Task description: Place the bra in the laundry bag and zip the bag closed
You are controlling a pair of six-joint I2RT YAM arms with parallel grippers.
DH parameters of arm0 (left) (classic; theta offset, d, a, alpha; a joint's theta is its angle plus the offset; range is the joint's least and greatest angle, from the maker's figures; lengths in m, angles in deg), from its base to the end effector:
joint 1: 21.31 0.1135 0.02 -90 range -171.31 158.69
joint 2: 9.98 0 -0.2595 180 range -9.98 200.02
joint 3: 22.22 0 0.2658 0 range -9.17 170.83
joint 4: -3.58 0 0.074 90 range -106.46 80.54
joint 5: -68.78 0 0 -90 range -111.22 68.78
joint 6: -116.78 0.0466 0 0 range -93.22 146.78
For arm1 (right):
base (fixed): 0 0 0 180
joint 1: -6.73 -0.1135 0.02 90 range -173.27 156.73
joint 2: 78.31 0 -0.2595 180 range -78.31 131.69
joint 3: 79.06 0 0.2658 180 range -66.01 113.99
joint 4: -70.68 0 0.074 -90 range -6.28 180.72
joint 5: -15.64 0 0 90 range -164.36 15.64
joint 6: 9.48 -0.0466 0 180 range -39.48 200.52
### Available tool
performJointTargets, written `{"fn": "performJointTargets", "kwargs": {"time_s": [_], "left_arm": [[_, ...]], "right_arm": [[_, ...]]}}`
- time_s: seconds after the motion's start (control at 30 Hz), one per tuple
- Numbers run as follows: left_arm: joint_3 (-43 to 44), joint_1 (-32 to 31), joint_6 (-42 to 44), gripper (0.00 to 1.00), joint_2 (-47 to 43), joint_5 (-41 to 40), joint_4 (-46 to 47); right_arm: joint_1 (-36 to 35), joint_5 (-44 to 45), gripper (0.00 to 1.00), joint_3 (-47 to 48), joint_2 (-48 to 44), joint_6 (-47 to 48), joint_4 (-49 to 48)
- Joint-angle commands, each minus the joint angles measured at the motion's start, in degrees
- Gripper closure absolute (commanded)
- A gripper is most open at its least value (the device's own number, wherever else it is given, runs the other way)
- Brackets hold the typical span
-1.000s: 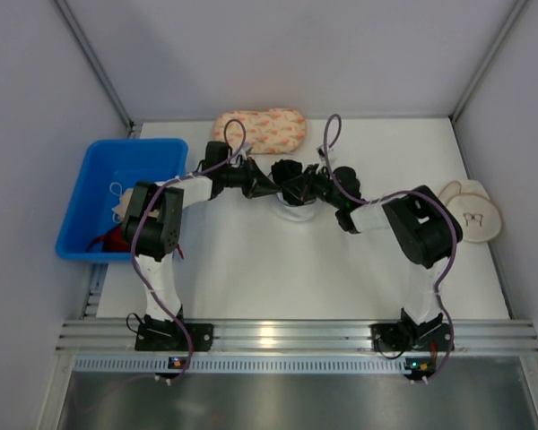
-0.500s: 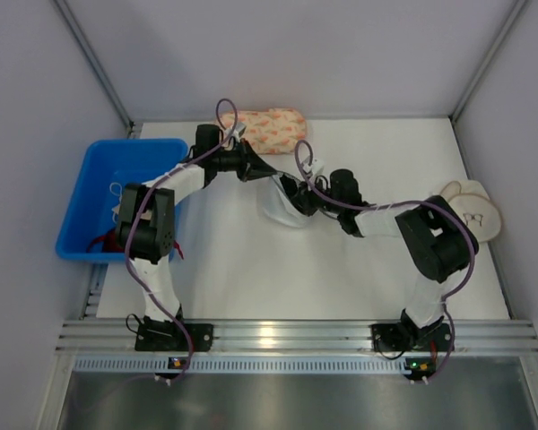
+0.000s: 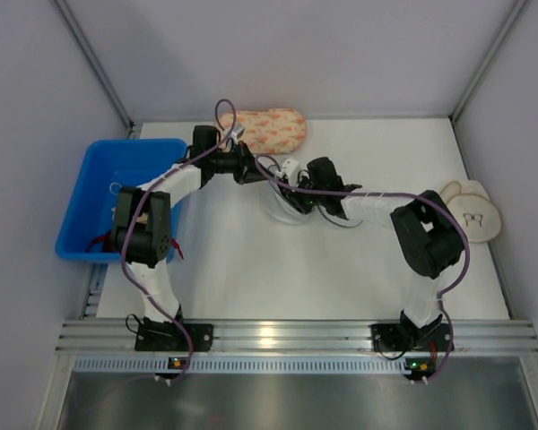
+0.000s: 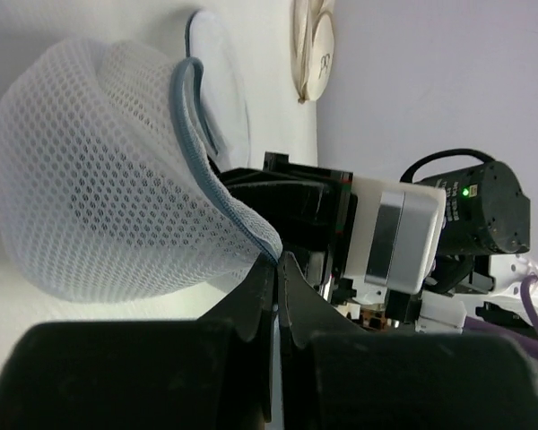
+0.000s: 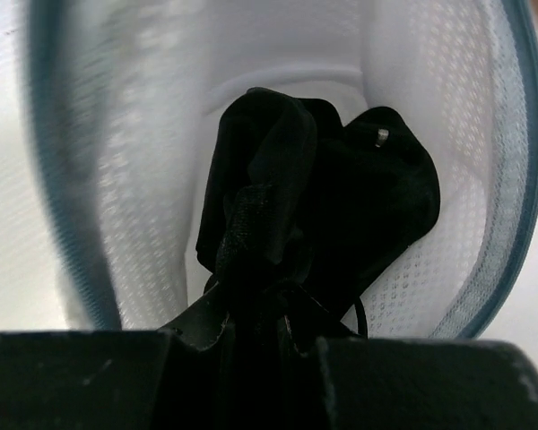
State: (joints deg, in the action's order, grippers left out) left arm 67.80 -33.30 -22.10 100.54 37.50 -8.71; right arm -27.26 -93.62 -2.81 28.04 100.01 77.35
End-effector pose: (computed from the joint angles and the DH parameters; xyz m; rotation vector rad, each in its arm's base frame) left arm 0.4246 -0.1309 0.2103 -0.0560 2.3094 -1.6813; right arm 0.3376 0.2462 0.1586 -1.1622 1.8892 0.5118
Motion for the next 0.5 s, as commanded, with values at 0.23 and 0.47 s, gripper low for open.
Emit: {"fn": "performJointTargets", "kwargs": {"time_s": [0.23, 0.47], "left_arm": [[-11.05, 0.21, 1.33, 1.0, -8.48, 2.28, 1.18], [-10.09, -0.14, 1.6, 1.0, -7.86, 1.75, 1.18]], "right_arm": [[-2.04, 4.34, 0.51, 6.49, -1.31, -8.58, 12.86], [-1.95, -3.93, 0.18, 11.06, -6.67, -10.6, 18.66]]}}
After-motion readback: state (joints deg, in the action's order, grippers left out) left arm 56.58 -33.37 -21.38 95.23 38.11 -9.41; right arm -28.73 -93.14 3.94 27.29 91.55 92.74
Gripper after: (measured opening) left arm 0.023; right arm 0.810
